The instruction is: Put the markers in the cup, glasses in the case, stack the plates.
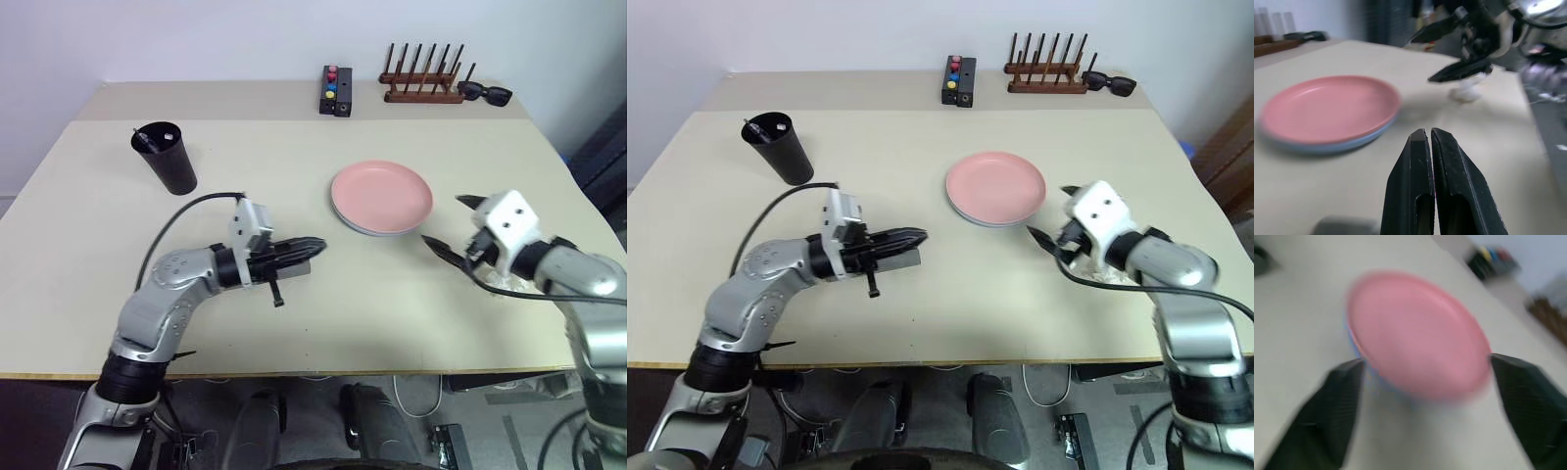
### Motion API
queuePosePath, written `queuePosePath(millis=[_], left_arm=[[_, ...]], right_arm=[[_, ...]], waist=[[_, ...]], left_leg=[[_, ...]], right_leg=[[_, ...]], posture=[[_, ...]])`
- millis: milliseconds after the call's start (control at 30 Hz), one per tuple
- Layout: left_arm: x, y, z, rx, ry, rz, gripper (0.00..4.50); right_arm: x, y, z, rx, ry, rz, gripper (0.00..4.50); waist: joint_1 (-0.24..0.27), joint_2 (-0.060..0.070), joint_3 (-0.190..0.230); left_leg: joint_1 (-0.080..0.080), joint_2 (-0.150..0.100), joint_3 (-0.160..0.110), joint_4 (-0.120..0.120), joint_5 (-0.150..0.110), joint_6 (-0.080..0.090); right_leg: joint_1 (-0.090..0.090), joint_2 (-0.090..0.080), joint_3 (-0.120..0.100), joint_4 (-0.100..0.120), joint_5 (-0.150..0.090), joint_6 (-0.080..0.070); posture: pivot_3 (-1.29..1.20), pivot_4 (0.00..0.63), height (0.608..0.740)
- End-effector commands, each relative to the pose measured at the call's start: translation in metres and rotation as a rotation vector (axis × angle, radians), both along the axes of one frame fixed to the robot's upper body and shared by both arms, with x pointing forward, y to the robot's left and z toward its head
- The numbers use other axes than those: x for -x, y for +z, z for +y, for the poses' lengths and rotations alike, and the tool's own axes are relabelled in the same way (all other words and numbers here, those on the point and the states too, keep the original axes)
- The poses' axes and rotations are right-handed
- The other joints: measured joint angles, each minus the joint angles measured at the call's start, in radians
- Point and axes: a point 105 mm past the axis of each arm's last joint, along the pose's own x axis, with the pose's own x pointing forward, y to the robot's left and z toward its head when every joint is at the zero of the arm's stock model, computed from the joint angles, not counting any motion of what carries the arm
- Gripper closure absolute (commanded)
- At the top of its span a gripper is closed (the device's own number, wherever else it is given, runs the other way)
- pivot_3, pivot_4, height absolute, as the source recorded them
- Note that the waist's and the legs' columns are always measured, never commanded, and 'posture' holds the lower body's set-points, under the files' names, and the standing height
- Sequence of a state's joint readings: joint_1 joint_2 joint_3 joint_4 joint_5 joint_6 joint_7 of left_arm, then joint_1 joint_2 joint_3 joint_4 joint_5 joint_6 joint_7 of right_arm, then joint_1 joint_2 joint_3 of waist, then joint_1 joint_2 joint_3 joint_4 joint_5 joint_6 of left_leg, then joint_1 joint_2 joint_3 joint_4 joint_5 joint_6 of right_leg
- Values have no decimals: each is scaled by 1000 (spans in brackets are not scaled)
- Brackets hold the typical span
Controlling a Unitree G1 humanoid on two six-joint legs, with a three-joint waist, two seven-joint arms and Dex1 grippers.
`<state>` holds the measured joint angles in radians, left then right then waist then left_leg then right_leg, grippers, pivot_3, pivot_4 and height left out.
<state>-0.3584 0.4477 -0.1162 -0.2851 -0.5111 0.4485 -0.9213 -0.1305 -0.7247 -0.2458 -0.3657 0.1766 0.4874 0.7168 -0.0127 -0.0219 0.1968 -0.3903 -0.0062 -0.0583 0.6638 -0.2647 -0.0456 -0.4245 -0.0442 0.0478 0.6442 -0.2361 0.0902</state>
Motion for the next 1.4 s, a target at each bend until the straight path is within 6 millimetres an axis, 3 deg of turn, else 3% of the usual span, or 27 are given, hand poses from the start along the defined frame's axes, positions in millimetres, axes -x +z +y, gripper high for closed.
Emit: queuePosePath(millis=[33,167,400,500,733,833,967,1133,1267,1400], left_arm=[[9,6,-19,19,-106,-28,4409],[9,6,-26,31,-150,-23,4409],[7,3,-25,28,-164,-26,4409],[6,0,-21,27,-145,-25,4409],[9,-12,-15,57,-85,24,4409],[13,-14,-13,50,-84,25,4409],[11,-14,-9,27,-45,8,4409],[7,-4,-8,47,-11,-13,4409],[8,-2,-9,46,-3,-18,4409],[8,-1,-9,46,3,-22,4409]], right_arm=[[21,-2,-35,-57,-203,34,31],[39,-30,-61,-110,-394,166,31],[54,-66,-80,-64,-532,302,31],[46,-66,-83,-77,-548,278,892],[30,-61,-76,-71,-515,230,4445],[24,-52,-71,-67,-495,186,4445],[1,-10,-27,-110,-283,6,4445],[-17,9,22,-125,-75,-74,4445],[-38,12,59,-140,53,-87,4445],[-68,1,74,-135,46,-49,4445]], waist=[[1,1,0],[-6,1,0],[-4,2,-1],[-4,2,-1],[-3,2,-1],[-2,2,-1],[-9,2,-1],[-5,2,-1],[-6,2,-1],[-7,2,-1]], left_leg=[[0,0,0,0,0,0],[1,0,2,0,0,0],[1,0,2,0,0,0],[1,0,2,0,0,0],[0,0,2,0,0,0],[0,0,2,0,0,0],[0,1,3,0,0,0],[0,1,1,-1,0,0],[-1,1,1,-1,0,0],[-1,1,2,-1,0,0]], right_leg=[[0,0,0,0,0,0],[0,0,1,0,0,0],[0,1,2,-1,-1,0],[0,1,2,-1,-1,0],[0,1,2,-2,-1,0],[0,1,2,-3,-1,0],[0,1,2,-3,-1,1],[0,2,1,-4,-1,1],[0,2,1,-5,1,0],[0,1,1,-6,1,0]], posture=[[0,150,735],[0,150,735],[0,150,735],[0,150,735],[0,150,735],[0,150,735],[0,150,735],[0,150,735],[0,150,735],[0,150,735]])
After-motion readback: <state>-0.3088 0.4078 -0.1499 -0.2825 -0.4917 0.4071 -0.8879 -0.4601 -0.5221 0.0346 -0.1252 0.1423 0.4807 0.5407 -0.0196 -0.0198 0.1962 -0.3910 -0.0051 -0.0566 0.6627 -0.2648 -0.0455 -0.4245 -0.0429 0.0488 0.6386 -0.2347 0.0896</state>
